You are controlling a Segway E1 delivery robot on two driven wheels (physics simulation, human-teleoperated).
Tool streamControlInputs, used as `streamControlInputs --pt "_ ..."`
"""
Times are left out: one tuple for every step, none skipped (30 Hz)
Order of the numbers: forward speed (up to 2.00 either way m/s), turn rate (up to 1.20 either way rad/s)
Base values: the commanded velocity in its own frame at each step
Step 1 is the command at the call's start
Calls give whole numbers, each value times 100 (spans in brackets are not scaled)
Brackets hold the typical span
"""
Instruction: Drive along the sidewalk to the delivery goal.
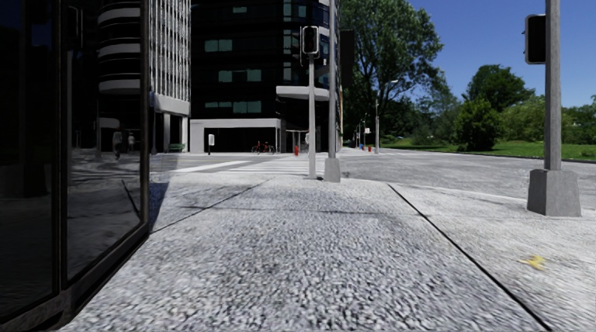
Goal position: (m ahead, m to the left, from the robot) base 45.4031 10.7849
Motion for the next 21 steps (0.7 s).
streamControlInputs --pt "200 0" --pt "200 0" --pt "200 0" --pt "200 0" --pt "200 0" --pt "200 0" --pt "200 0" --pt "200 0" --pt "200 0" --pt "200 0" --pt "200 0" --pt "200 2" --pt "200 9" --pt "200 17" --pt "200 24" --pt "200 24" --pt "200 31" --pt "200 34" --pt "200 35" --pt "200 35" --pt "200 35"
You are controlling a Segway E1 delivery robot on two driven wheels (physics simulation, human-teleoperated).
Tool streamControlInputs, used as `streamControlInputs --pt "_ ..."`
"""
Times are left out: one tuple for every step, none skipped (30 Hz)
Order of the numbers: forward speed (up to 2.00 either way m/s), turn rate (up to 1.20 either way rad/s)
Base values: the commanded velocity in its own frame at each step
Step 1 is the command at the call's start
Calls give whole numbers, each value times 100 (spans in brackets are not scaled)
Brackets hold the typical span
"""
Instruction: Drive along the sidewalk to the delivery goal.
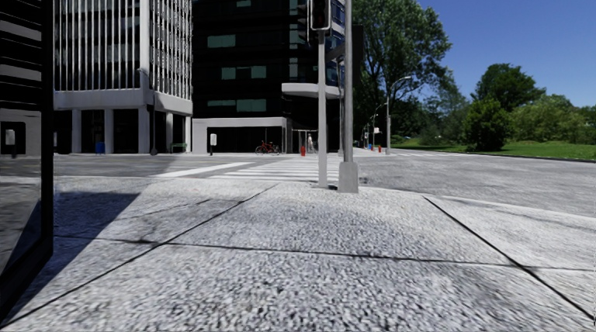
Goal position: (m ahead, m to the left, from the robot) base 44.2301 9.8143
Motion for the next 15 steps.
streamControlInputs --pt "200 35" --pt "200 35" --pt "200 35" --pt "200 35" --pt "200 35" --pt "200 35" --pt "200 35" --pt "200 35" --pt "200 35" --pt "200 35" --pt "200 35" --pt "200 35" --pt "200 35" --pt "200 35" --pt "200 35"
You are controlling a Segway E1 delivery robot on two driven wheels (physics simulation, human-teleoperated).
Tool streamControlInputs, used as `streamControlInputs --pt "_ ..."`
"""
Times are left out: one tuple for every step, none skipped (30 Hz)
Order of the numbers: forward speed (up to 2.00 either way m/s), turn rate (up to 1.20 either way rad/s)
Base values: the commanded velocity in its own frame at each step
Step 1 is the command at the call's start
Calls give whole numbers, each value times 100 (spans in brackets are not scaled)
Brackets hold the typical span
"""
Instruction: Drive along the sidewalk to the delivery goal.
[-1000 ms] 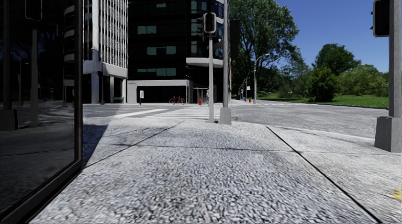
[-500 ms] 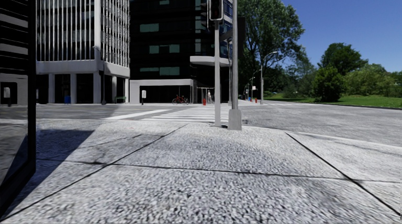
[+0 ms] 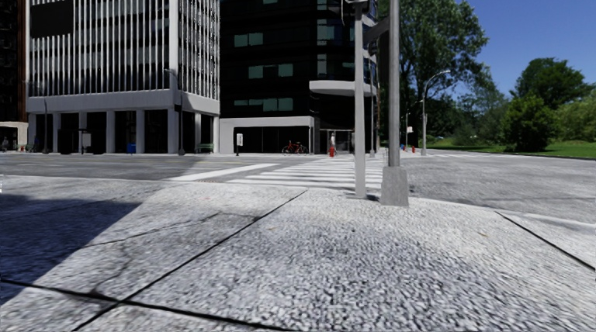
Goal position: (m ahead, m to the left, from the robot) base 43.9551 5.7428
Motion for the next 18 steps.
streamControlInputs --pt "200 35" --pt "200 34" --pt "200 20" --pt "200 20" --pt "200 0" --pt "200 0" --pt "200 0" --pt "200 0" --pt "200 0" --pt "200 0" --pt "200 0" --pt "200 0" --pt "200 0" --pt "200 0" --pt "200 0" --pt "200 0" --pt "200 0" --pt "200 0"
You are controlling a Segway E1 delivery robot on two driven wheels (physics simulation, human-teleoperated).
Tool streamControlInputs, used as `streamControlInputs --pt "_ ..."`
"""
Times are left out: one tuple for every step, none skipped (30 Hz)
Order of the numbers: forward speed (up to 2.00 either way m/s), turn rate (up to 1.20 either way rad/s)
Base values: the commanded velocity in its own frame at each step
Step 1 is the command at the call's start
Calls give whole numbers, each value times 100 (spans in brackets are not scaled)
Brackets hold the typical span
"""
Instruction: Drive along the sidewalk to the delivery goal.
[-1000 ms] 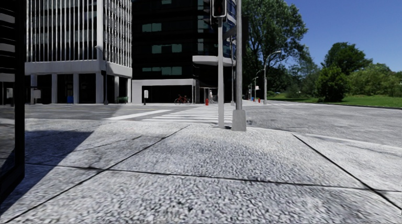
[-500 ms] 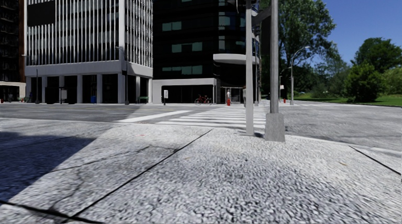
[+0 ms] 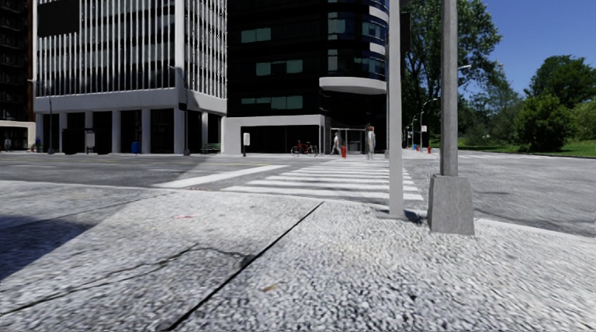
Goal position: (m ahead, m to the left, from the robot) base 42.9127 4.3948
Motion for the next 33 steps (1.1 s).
streamControlInputs --pt "200 0" --pt "200 0" --pt "200 0" --pt "200 0" --pt "200 0" --pt "200 0" --pt "200 0" --pt "200 0" --pt "200 0" --pt "200 0" --pt "200 0" --pt "200 0" --pt "200 0" --pt "200 0" --pt "200 0" --pt "200 0" --pt "200 0" --pt "200 0" --pt "200 0" --pt "200 0" --pt "200 0" --pt "200 0" --pt "200 0" --pt "200 0" --pt "200 0" --pt "200 0" --pt "200 0" --pt "200 0" --pt "200 0" --pt "200 0" --pt "200 0" --pt "200 0" --pt "200 0"
